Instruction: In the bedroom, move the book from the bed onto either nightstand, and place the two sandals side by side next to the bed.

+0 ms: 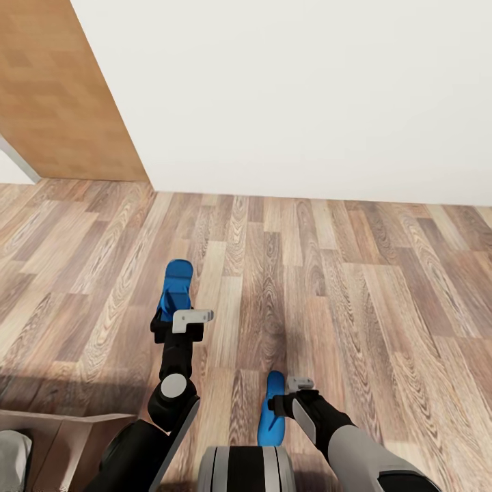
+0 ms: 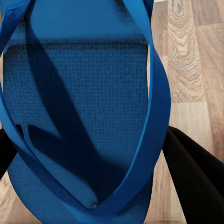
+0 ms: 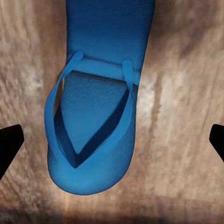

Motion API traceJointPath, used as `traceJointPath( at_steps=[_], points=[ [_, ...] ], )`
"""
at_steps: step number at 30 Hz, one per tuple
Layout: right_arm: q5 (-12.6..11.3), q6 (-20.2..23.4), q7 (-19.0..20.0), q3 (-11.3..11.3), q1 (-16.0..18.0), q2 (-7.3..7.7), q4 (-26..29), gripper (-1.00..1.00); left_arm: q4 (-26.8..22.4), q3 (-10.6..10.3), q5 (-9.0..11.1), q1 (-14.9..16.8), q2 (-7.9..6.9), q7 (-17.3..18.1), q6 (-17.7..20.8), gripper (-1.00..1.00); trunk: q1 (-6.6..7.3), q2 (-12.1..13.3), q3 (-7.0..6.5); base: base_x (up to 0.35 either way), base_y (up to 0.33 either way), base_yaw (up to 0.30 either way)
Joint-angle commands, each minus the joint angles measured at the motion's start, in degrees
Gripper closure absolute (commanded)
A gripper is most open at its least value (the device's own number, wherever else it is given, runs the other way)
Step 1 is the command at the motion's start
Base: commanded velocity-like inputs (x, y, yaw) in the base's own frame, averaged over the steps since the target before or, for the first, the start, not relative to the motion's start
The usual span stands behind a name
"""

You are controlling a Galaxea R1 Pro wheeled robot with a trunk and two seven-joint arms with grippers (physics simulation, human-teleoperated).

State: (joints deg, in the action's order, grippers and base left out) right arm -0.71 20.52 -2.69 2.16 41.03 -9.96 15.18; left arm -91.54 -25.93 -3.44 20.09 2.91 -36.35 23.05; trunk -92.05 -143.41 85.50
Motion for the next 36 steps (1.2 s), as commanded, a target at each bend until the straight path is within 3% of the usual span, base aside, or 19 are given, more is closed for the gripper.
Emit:
traceJointPath(
  at_steps=[1,3,32,36],
  points=[
    [-0.09,0.31,-0.18,0.21,0.0,-0.04,0.12,-1.0,-0.04,-0.1,-0.46,0.04,-0.01,-0.21,0.5,1.0,-0.01,-0.03,0.26,0.0,0.0,0.0],
    [-0.09,0.31,-0.16,0.21,0.01,-0.04,0.11,-1.0,-0.04,-0.11,-0.46,0.04,-0.01,-0.21,0.5,1.0,-0.06,-0.06,0.71,0.0,0.0,0.0],
    [0.0,-0.14,0.17,0.21,0.02,-0.04,0.53,-1.0,-0.04,-0.09,-0.52,0.04,-0.01,-2.74,0.46,1.0,-0.06,-0.06,0.71,0.0,0.0,0.0],
    [0.0,-0.05,1.72,0.21,0.02,-0.04,0.55,-1.0,-0.04,-0.08,-0.52,0.04,-0.01,-2.75,0.46,1.0,-0.06,-0.06,0.71,0.0,0.0,0.0]
  ],
)
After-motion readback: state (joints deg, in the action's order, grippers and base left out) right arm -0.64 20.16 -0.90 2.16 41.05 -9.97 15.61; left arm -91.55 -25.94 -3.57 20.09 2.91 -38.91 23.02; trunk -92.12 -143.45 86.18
